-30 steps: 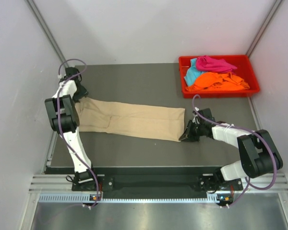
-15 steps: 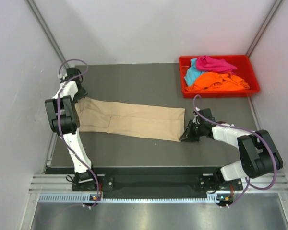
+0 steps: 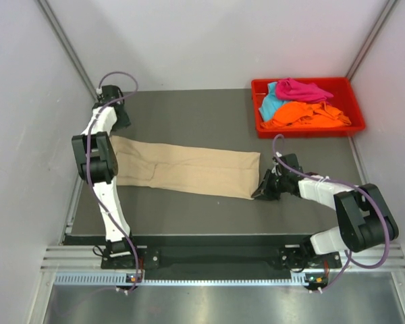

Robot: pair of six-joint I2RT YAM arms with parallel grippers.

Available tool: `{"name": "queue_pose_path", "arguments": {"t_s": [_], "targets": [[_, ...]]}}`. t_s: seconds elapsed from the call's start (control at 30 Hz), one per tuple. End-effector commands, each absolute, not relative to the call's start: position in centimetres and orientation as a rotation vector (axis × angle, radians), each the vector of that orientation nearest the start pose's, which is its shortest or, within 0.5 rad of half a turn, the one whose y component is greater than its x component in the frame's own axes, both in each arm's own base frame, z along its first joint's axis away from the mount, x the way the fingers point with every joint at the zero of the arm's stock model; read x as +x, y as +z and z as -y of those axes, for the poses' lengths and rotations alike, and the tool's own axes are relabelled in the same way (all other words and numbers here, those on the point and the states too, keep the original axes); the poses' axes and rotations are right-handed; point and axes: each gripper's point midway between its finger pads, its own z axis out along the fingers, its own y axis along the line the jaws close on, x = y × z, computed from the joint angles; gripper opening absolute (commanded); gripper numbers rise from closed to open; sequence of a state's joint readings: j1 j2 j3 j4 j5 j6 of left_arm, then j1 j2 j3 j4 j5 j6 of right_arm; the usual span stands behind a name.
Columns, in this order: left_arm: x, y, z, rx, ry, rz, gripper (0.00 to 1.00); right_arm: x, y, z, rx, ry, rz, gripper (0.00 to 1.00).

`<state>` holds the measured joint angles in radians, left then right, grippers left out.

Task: Fold and stack the t-shirts
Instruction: Fold the tshirt

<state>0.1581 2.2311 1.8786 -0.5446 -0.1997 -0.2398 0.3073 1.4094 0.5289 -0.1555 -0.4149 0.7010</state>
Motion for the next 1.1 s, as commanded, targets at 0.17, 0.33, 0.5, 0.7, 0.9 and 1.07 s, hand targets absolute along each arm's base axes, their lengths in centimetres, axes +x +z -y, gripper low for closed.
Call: {"name": "queue_pose_path", "arguments": {"t_s": [0.17, 0.33, 0.5, 0.7, 0.9, 1.07], "targets": [[50.9, 3.4, -11.9, -0.621, 0.394, -2.537, 0.52, 20.6, 0.0, -16.4, 0.383, 0.808, -2.789, 0.04], [50.3, 3.0, -11.8, -0.654, 0.413, -2.537, 0.52, 20.8, -0.1, -16.6, 0.375, 0.811, -2.795, 0.04], [50.1, 4.0, -11.7, -0.690, 0.403, -2.495, 0.52, 20.9, -0.1, -16.6, 0.370, 0.813, -2.796, 0.04], [50.6, 6.6, -12.0, -0.712, 0.392, -2.407, 0.54, 20.7, -0.4, -16.7, 0.368, 0.823, -2.804, 0.04], [50.6, 7.2, -11.7, -0.719, 0.370, -2.396, 0.54, 20.9, -0.4, -16.9, 0.352, 0.836, -2.807, 0.04], [49.9, 4.9, -11.6, -0.716, 0.389, -2.461, 0.50, 20.8, -0.4, -16.9, 0.340, 0.836, -2.813, 0.03]]}}
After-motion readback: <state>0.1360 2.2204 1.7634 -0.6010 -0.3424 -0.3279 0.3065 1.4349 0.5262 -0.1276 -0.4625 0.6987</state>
